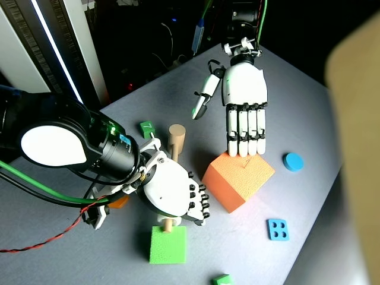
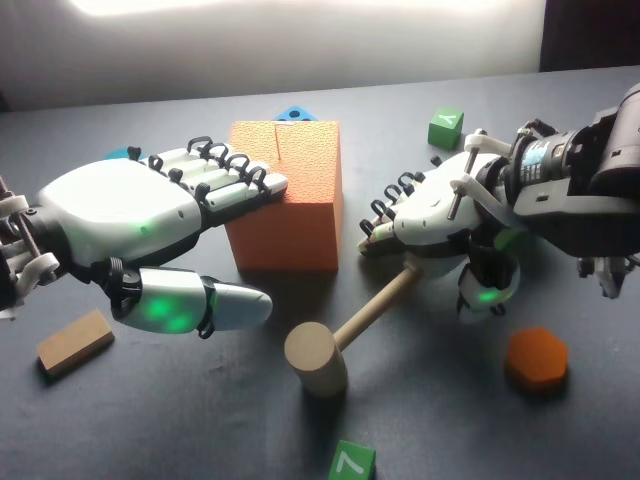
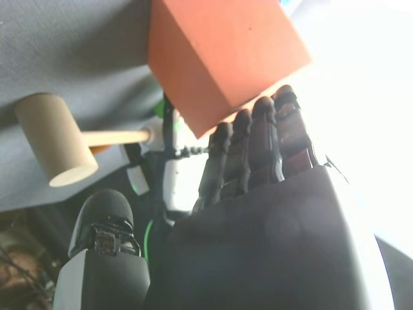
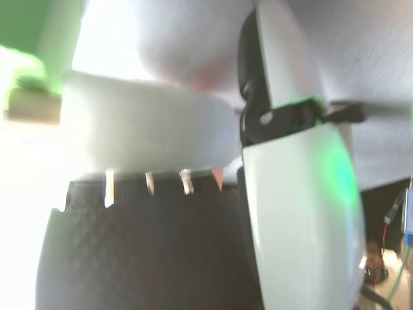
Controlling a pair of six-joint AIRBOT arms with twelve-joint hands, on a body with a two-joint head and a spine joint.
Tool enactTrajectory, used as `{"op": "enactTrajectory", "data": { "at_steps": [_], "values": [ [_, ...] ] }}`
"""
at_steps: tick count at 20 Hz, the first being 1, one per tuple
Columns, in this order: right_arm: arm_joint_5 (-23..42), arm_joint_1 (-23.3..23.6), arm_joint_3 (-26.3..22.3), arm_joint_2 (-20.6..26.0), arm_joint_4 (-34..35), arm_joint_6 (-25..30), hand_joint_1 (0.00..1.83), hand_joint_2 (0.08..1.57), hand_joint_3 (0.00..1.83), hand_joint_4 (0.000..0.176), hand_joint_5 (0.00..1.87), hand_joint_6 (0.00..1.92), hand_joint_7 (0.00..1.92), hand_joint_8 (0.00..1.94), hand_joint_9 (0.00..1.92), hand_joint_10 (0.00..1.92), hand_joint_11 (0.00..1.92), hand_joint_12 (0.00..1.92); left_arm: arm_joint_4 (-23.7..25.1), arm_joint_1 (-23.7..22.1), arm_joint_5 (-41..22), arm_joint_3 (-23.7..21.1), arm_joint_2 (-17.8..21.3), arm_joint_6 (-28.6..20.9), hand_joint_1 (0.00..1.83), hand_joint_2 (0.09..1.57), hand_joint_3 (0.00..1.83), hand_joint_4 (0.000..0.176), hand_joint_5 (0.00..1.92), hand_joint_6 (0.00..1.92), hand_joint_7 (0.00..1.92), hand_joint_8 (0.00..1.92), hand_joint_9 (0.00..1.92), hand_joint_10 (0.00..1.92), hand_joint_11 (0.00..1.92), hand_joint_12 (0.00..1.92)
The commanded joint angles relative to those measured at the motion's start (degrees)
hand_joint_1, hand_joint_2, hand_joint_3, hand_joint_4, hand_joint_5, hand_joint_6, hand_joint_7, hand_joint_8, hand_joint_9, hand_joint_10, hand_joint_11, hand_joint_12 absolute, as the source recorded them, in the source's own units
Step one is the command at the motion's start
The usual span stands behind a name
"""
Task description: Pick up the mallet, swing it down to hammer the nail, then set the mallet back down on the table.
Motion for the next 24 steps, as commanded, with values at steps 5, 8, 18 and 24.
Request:
{"op": "enactTrajectory", "data": {
  "at_steps": [5,8,18,24],
  "values": [
    [3.7,0.0,0.3,0.3,-0.9,-0.1,1.19,0.99,0.0,0.0,0.14,0.0,0.08,0.01,0.05,0.01,0.0,0.39,-0.6,0.6,-5.8,-0.5,0.2,-0.9,0.0,1.18,0.0,0.0,0.01,0.0,0.0,0.0,0.0,0.0,0.0,0.0],
    [3.8,-0.1,0.5,0.3,-0.9,-0.1,1.19,0.98,0.0,0.0,0.14,0.0,0.08,0.0,0.05,0.0,0.0,0.39,-0.6,0.7,-5.8,-0.6,0.2,-1.0,0.0,1.19,0.0,0.0,0.01,0.0,0.0,0.0,0.0,0.0,0.0,0.0],
    [3.9,0.5,1.1,0.0,-0.9,-0.2,0.92,1.11,0.0,0.0,0.45,0.02,0.46,0.02,0.4,0.03,0.0,0.91,-0.4,0.3,-5.8,-0.1,0.2,-1.0,0.0,1.19,0.0,0.0,0.01,0.0,0.0,0.0,0.0,0.0,0.0,0.0],
    [4.0,0.7,1.3,-0.1,-0.9,-0.9,0.91,1.09,0.0,0.0,0.8,0.07,0.82,0.06,0.75,0.1,0.19,1.07,0.2,-1.5,-5.8,0.6,0.2,-1.0,0.0,1.2,0.0,0.0,0.01,0.0,0.0,0.0,0.0,0.0,0.0,0.0]
  ]
}}
